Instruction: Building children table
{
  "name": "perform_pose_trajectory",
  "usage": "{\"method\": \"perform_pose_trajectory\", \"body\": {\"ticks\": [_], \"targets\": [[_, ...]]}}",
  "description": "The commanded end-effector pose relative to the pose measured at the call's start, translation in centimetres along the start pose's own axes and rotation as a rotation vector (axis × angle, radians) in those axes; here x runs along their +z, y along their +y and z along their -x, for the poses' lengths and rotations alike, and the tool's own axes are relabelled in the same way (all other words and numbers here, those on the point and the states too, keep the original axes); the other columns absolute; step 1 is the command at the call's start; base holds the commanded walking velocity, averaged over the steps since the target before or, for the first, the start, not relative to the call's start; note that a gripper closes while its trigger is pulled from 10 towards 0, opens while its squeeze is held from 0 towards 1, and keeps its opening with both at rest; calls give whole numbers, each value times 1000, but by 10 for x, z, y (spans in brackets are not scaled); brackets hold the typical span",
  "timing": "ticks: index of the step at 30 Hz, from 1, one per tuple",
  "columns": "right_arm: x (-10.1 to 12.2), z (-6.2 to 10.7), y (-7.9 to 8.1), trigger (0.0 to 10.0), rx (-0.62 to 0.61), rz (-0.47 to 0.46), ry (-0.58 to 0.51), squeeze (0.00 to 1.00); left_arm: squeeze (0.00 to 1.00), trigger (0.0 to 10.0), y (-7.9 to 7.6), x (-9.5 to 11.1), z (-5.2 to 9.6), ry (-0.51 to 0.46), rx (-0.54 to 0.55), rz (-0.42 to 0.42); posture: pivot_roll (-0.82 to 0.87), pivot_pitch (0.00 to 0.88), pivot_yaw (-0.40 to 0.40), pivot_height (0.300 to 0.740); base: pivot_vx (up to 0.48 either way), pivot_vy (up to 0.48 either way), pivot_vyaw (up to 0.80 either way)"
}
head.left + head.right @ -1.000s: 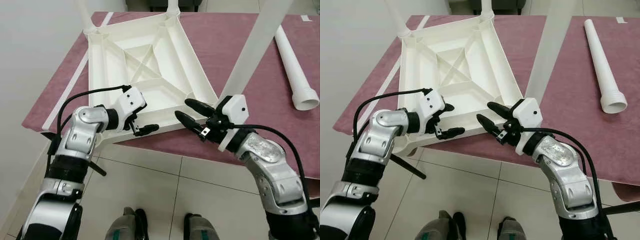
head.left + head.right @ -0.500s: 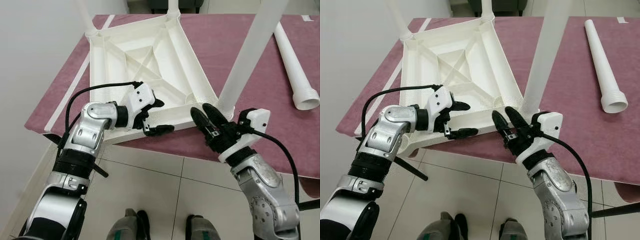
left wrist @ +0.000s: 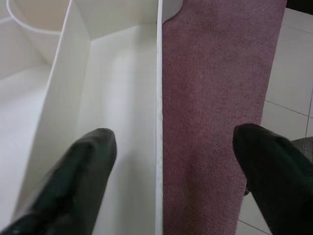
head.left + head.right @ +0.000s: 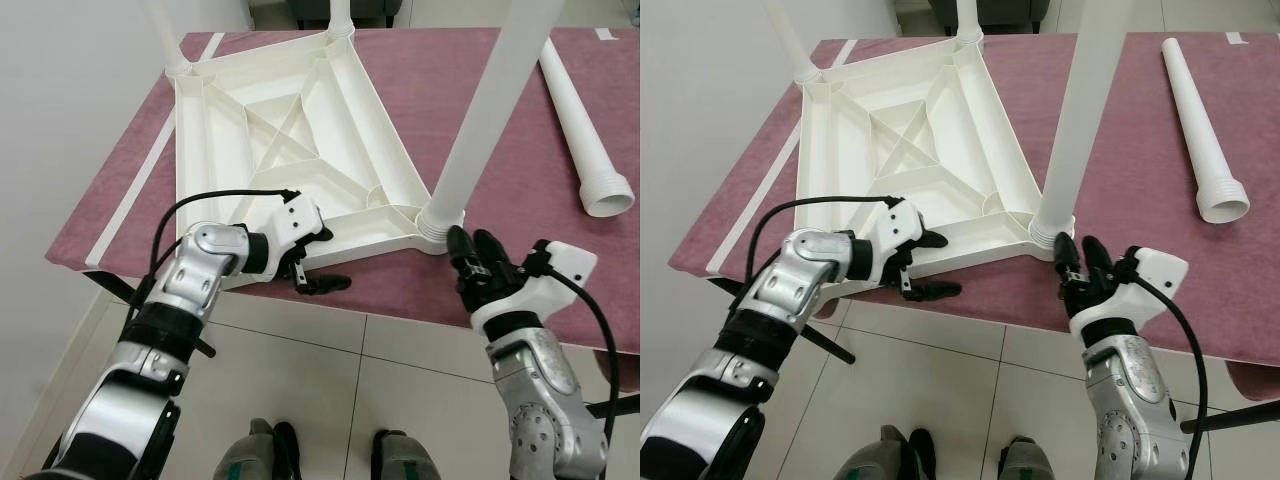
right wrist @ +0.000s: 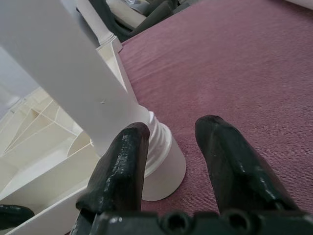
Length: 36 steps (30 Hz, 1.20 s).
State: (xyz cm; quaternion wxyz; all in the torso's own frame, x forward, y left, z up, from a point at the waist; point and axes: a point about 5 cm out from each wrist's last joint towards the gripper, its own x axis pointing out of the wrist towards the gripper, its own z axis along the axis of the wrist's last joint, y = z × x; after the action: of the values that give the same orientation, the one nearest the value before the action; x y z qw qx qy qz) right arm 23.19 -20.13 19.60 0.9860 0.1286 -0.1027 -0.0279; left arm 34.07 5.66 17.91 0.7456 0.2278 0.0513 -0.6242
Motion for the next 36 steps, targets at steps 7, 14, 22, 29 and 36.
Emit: {"method": "perform_pose_trajectory", "body": {"ticks": [7,14,22,29,36], "targets": [[5,-1,-4,10000,-25,3,-30,0,0,0,10,-7,-5,55,111,-18,-192,167,198,740,0,0,0],[12,-10,0,10000,6,17,-56,0,0,0,8,-1,-7,22,7,-81,-191,163,202,740,0,0,0],[14,-16,12,10000,77,26,-60,0,0,0,3,23,-8,-83,-123,-237,-191,162,197,740,0,0,0],[14,-19,16,10000,108,29,-57,0,0,0,-5,45,-6,-145,-271,-410,-194,161,199,740,0,0,0],[12,-19,15,10000,102,28,-51,0,0,0,-16,59,-8,-197,-383,-511,-196,160,202,740,0,0,0]]}}
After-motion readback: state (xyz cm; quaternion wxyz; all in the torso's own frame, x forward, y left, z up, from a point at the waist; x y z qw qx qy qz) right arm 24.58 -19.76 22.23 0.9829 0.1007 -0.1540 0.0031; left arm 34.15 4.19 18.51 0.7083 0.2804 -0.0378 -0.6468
